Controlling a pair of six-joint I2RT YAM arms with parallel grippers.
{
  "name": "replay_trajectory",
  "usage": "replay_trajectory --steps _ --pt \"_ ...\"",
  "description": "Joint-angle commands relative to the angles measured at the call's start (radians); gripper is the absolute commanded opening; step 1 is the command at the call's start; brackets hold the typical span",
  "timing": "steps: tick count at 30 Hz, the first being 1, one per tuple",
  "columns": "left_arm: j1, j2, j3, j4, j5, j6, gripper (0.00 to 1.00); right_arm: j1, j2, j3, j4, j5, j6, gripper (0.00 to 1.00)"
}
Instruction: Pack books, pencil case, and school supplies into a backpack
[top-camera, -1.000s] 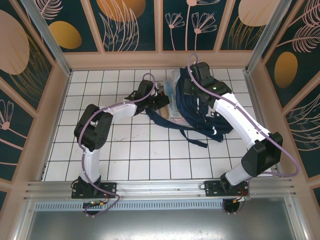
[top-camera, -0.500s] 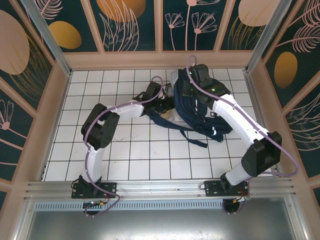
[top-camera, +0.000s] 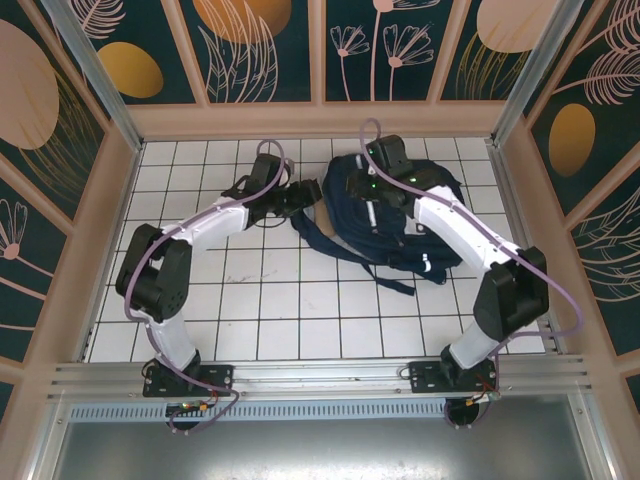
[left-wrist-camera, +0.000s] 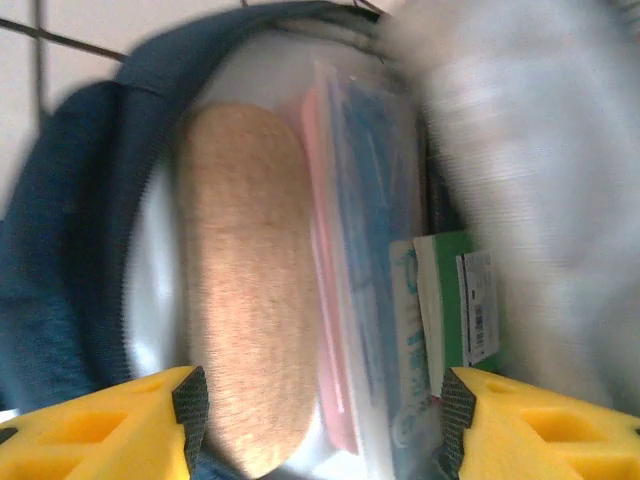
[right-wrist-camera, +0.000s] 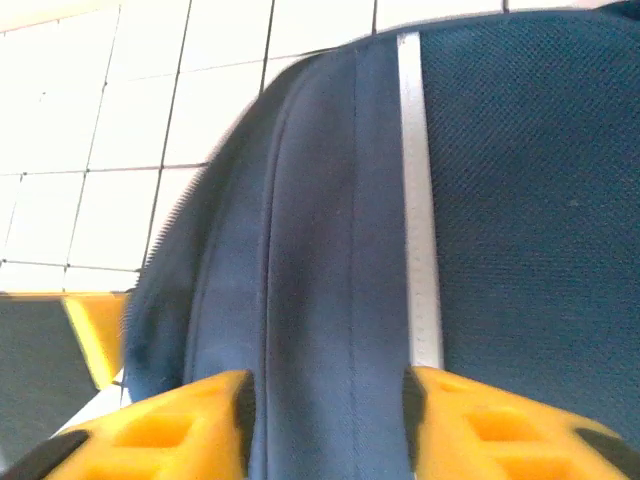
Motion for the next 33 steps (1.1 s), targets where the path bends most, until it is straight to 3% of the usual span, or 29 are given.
replay_trajectory --steps 1,4,9,11,13,15,17,21,22,26,33 --pt "0.021 0.037 0.015 -0.108 -0.069 0.107 0.65 0.012 -0.014 -0.017 -0.008 -0.046 0.021 0.60" --pt "0.046 0.117 0.075 -0.151 -0.087 0.169 0.65 0.012 -0.060 -0.055 -0.009 -0.029 0.040 0.68" --pt "0.064 0.260 0.234 -0.219 -0.103 0.248 0.65 0.015 -0.144 -0.176 -0.009 -0.027 0.102 0.66" --pt "0.068 0.312 0.298 -0.237 -0.074 0.265 0.69 0.022 -0.185 -0.241 -0.006 -0.016 0.134 0.65" --pt "0.068 0.363 0.356 -0.242 -0.046 0.269 0.80 0.027 -0.232 -0.327 0.004 -0.010 0.182 0.65" --pt "0.068 0.402 0.397 -0.242 -0.004 0.264 0.80 0.042 -0.277 -0.404 0.009 -0.006 0.231 0.64" --pt "0.068 0.428 0.404 -0.219 0.041 0.252 0.68 0.063 -0.318 -0.477 0.014 -0.004 0.273 0.64" --pt "0.068 0.426 0.358 -0.166 0.071 0.229 0.08 0.080 -0.366 -0.602 0.030 0.002 0.347 0.62" --pt "0.070 0.413 0.335 -0.155 0.060 0.224 0.00 0.080 -0.371 -0.627 0.041 0.012 0.358 0.61" --pt "0.078 0.326 0.197 -0.099 0.007 0.194 0.00 0.061 -0.345 -0.657 0.070 0.074 0.346 0.58" --pt "0.093 0.056 -0.147 -0.008 -0.092 0.146 0.00 -0.005 -0.204 -0.558 0.114 0.124 0.220 0.57"
